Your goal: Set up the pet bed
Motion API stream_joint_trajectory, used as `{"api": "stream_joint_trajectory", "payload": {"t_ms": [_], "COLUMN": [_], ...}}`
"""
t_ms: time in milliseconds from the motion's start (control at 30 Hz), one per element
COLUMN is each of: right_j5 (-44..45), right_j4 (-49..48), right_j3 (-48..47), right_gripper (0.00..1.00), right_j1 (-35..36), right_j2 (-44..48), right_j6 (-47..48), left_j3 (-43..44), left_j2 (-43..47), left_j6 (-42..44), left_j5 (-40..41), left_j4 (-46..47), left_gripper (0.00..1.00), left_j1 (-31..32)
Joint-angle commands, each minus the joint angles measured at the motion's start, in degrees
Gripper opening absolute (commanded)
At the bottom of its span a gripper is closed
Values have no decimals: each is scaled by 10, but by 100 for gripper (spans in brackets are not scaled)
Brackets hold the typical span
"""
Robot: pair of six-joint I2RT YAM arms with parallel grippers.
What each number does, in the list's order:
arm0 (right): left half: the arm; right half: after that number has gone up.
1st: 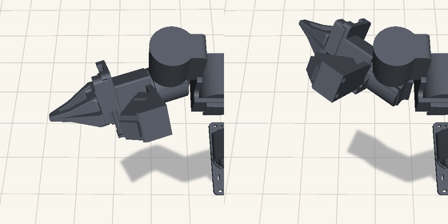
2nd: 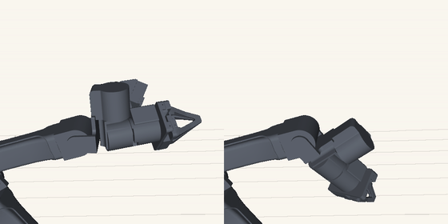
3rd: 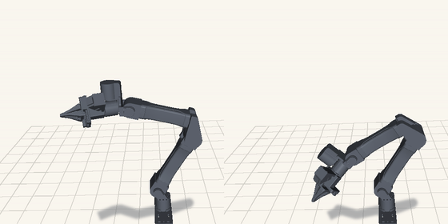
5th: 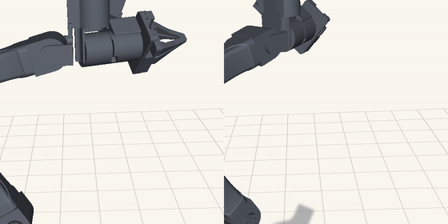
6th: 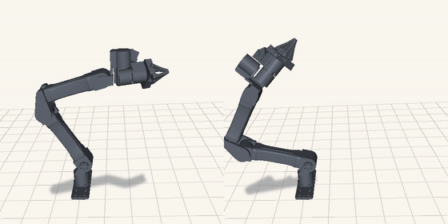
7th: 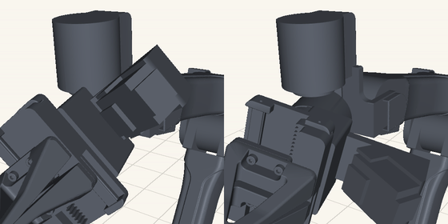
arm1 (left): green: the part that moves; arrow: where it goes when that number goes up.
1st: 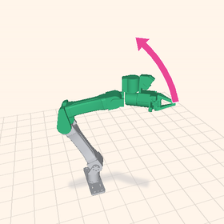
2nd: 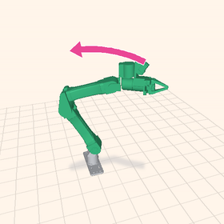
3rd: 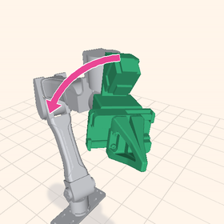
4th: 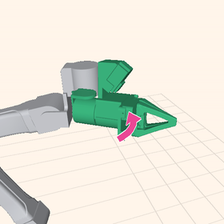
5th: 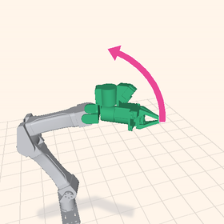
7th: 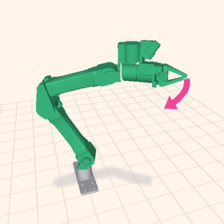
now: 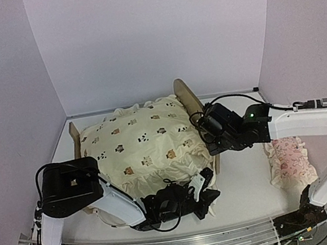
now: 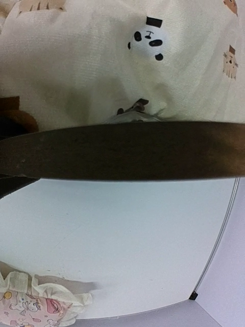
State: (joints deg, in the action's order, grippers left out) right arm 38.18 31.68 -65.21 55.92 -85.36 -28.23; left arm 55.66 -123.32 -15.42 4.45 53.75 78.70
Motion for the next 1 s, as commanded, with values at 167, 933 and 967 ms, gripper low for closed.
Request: {"api": "stream_joint_trajectory", "payload": {"t_ms": [167,933,967], "right_j5": [7,-372,-384], "right_j4": [-45,-147,-163], "right_j3": [75,325,328], "right_gripper": [31,50,50], "right_j1": [-25,-67,-67], "right_j2": [69,245,237], "right_j6": [-4,-157,-163], "left_j3": [2,22,23], "left_j2": [48,47,47], "left_j6": [-19,-27,-27], "left_j5": [-83,-130,-130], "left_j4": [-49,-66,-67], "left_gripper": [0,0,0], "left_j1": [0,-11,-11]}}
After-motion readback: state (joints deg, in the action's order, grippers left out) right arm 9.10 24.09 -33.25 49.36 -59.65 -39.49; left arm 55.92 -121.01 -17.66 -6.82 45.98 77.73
